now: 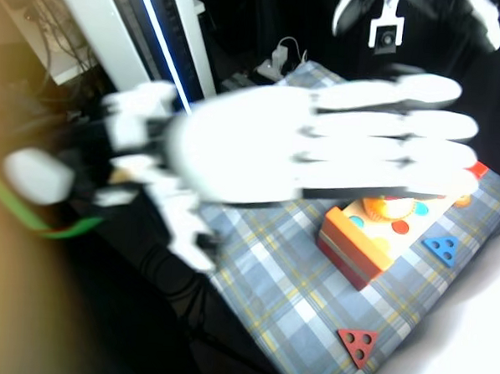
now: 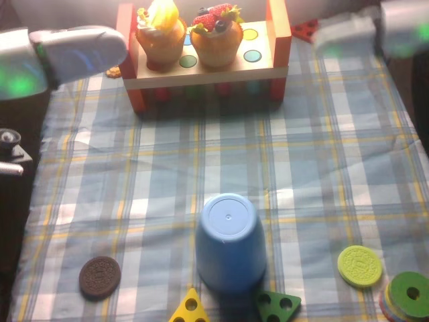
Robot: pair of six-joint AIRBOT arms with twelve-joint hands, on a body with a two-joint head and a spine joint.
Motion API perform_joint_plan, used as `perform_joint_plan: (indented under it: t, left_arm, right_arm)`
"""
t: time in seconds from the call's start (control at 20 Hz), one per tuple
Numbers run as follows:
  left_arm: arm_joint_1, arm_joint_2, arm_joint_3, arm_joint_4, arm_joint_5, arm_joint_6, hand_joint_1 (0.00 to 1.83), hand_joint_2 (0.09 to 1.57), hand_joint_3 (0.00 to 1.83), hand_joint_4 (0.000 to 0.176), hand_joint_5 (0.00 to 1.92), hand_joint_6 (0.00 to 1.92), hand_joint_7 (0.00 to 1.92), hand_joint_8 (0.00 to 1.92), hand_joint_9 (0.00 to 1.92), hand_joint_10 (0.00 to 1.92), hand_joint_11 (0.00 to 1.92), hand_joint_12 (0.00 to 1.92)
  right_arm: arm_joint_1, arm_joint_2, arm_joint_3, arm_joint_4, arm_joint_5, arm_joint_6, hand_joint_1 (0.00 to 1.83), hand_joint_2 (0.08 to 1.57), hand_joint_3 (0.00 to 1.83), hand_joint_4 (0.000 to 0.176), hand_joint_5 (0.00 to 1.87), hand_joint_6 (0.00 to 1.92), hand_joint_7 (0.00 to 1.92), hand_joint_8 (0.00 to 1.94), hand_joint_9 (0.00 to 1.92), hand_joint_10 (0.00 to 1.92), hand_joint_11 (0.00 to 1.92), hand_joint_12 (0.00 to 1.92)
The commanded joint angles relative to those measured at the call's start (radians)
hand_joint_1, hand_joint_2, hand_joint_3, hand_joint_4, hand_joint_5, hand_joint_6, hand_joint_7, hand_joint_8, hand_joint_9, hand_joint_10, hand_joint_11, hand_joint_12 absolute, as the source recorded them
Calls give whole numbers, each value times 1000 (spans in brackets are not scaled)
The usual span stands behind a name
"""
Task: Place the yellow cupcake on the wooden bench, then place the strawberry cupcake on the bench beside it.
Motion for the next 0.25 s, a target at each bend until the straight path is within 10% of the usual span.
perform_joint_plan:
  t: [0.0,0.1,0.2]
  left_arm:
    - [12,3,11,-14,-190,-62,766,805,12,163,0,0,0,0,0,0,4,2]
    - [56,-5,20,-15,-256,-149,703,838,0,135,20,6,46,15,55,0,0,247]
    - [121,-25,36,-29,-343,-260,629,891,0,110,58,7,100,4,85,7,0,586]
  right_arm:
    - [-43,20,-19,102,274,1,821,913,5,138,54,17,76,22,23,8,0,0]
    - [-149,49,-64,185,394,1,819,946,5,105,80,9,93,9,59,8,0,0]
    - [-248,65,-105,250,522,1,767,919,0,122,150,3,204,3,205,9,87,58]
